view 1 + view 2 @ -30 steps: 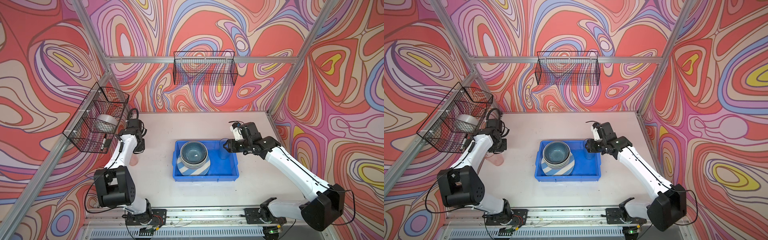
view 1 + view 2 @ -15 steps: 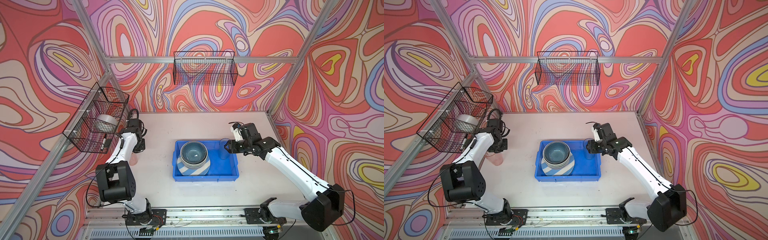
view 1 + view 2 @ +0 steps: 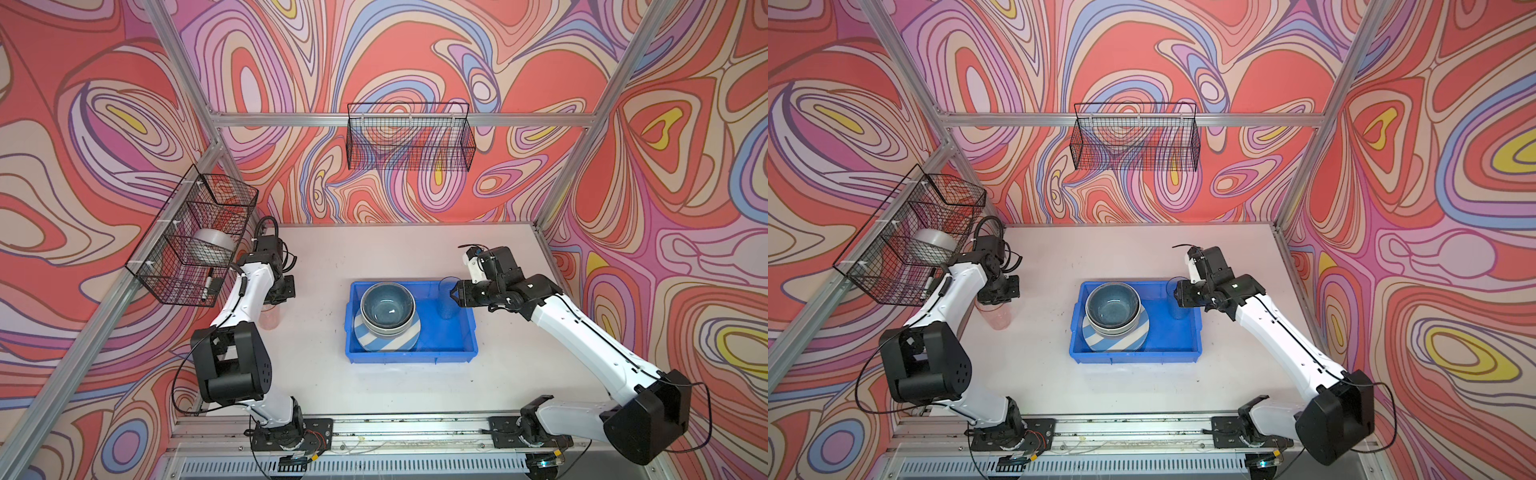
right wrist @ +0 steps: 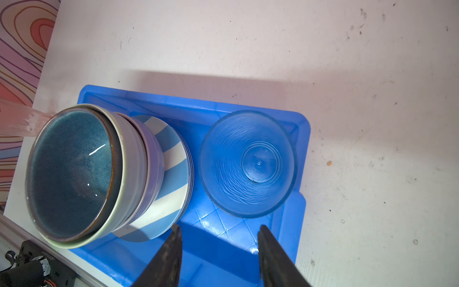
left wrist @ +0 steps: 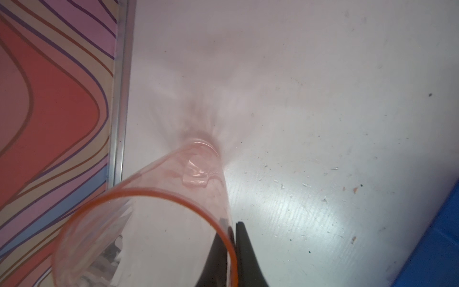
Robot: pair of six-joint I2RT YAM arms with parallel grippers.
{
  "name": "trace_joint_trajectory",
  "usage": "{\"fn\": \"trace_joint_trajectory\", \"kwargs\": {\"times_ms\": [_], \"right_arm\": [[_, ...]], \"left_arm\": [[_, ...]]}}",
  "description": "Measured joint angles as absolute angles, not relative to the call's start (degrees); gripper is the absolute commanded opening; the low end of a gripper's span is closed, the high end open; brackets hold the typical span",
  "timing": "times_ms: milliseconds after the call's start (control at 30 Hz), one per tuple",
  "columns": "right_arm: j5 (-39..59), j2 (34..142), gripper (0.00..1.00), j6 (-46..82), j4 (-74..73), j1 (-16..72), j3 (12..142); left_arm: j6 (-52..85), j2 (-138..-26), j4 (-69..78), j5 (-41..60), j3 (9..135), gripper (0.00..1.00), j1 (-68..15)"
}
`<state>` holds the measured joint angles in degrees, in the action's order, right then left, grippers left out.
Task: Place the mixed dishes into the plastic bin
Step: 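Grasp the lying pink-rimmed plastic cup with the left gripper and lift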
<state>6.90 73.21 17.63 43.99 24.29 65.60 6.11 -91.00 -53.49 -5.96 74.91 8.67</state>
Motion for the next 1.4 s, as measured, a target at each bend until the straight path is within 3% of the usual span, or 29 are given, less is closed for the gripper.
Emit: {"fn": "trace_joint_trajectory", "kwargs": {"times_ms": [200,467,833,1400], "right_arm": [[6.8,73.1,0.50,17.6,44.8,24.3,65.7],[6.8,72.9,0.50,17.7,45.8,24.3,66.8],[7.0,72.7,0.50,18.7,46.3,24.3,67.6],[9.1,72.7,0.50,20.1,45.7,24.3,67.6]], "left_arm": [[7.5,-88.5,-56.1,0.6,75.2,0.00,6.6],[10.7,-83.5,-57.7,8.7,74.0,0.01,-2.1],[14.3,-79.7,-56.4,9.5,66.3,0.03,-6.9],[16.8,-79.6,-55.5,9.7,66.2,0.35,-10.2]]}}
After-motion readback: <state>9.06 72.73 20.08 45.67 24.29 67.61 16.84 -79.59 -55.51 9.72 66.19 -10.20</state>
